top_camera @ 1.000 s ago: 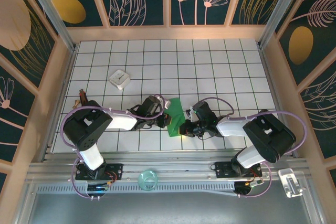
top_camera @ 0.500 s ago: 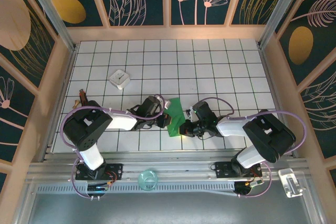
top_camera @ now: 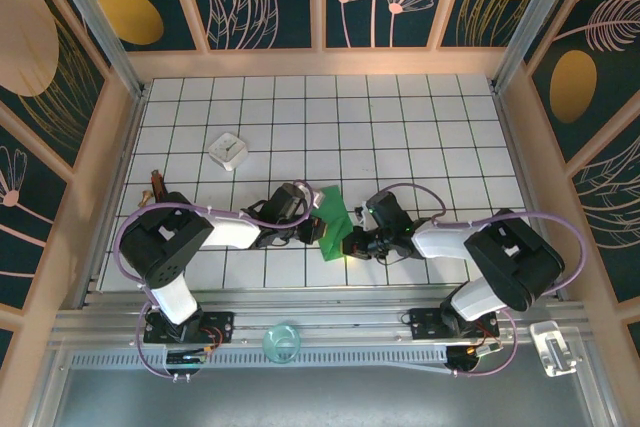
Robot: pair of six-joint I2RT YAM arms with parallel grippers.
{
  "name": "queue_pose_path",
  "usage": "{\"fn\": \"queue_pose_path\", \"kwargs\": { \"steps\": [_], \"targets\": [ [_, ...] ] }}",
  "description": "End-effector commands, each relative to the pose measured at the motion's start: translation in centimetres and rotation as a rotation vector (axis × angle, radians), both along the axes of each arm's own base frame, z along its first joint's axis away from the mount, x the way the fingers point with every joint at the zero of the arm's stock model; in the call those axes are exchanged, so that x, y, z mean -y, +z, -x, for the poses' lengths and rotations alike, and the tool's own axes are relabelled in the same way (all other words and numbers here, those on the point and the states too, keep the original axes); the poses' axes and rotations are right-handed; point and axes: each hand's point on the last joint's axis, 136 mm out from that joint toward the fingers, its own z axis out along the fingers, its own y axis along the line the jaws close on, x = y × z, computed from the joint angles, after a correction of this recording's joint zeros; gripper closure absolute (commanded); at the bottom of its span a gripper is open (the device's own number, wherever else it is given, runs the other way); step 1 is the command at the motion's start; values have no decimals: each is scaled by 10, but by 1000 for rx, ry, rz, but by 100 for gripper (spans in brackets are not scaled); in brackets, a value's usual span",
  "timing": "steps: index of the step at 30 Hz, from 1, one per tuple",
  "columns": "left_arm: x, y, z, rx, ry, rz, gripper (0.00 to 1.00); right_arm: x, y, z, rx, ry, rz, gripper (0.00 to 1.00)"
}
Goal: Fold a paper plane with a square sheet of paper (pick it up from the middle)
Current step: Fold the triangle at the bottom-center of the table.
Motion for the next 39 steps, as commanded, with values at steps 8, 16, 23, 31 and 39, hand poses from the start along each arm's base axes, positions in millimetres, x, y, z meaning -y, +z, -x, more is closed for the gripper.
{"fn": "queue_pose_path", "kwargs": {
  "steps": [8, 16, 23, 31, 39],
  "targets": [
    [-23, -26, 14, -52, 6, -96, 100, -28, 45, -8, 110, 26, -95, 93],
    [-22, -29, 14, -57, 2, -99, 100, -56, 44, 4, 92, 81, -137, 94],
    [-22, -28, 15, -56, 0, -98, 100, -66, 30, 6, 68, 99, -122, 95],
    [-21, -27, 13, -52, -2, -95, 100, -52, -1, 17, 23, 100, -50, 98],
    [-21, -28, 13, -52, -3, -101, 100, -39, -18, 28, -7, 102, 2, 99]
  ]
}}
